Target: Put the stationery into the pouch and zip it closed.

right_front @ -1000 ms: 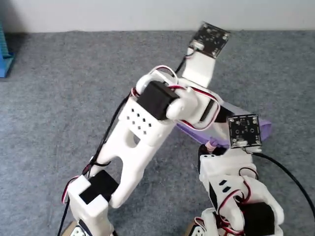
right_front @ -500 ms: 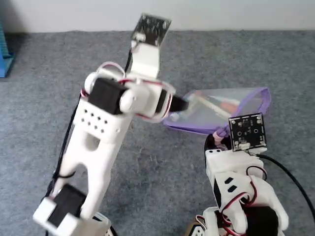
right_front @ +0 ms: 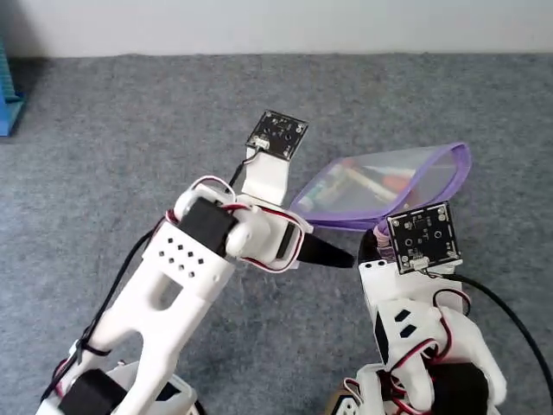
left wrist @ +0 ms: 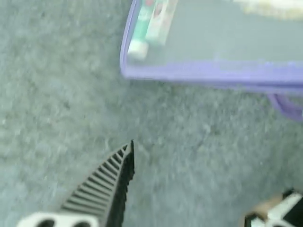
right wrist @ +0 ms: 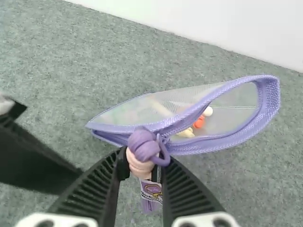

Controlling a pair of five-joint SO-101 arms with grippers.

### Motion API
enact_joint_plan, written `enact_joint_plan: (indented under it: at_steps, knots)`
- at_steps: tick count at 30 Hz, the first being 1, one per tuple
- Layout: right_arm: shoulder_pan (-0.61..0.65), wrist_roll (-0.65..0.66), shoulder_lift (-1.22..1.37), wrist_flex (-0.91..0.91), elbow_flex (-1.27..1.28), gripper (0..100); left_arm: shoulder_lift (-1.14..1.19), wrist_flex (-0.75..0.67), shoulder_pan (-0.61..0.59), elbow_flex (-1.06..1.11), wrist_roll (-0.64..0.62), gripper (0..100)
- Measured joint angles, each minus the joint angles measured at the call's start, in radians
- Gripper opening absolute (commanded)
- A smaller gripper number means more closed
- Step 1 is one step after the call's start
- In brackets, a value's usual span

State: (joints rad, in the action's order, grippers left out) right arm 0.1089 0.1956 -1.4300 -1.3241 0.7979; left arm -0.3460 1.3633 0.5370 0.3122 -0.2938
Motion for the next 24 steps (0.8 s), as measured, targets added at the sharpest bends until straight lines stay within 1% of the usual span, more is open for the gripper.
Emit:
enact_joint_plan:
  at_steps: [8,11,19,22,24]
  knots:
    - [0.000,0.000,0.000,0.000,0.000,0.8,-0.003,-0.305,0.003,0.193,-0.005,51]
    - [0.000,0.003,0.000,0.000,0.000,0.8,-0.003,-0.388,0.003,0.253,-0.005,51]
    - [0.000,0.003,0.000,0.000,0.000,0.8,-0.003,-0.485,0.009,0.265,0.018,51]
    - [-0.003,0.006,-0.002,0.000,0.000,0.8,-0.028,-0.503,0.051,0.273,0.032,51]
    - [-0.005,0.028,-0.003,0.000,0.000,0.8,-0.080,-0.520,0.084,0.315,0.032,51]
